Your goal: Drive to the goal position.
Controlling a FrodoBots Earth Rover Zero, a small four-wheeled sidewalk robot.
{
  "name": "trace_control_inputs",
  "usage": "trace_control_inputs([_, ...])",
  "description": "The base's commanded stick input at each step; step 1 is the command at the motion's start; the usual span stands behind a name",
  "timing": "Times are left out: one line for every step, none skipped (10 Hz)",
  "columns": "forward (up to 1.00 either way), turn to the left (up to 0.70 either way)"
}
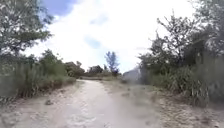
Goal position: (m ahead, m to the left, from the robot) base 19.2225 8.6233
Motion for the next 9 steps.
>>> trace_control_inputs([0.45,0.00])
trace_control_inputs([0.45,0.00])
trace_control_inputs([0.45,0.00])
trace_control_inputs([0.45,0.00])
trace_control_inputs([0.45,0.00])
trace_control_inputs([0.45,0.00])
trace_control_inputs([0.45,0.00])
trace_control_inputs([0.45,0.00])
trace_control_inputs([0.45,0.00])
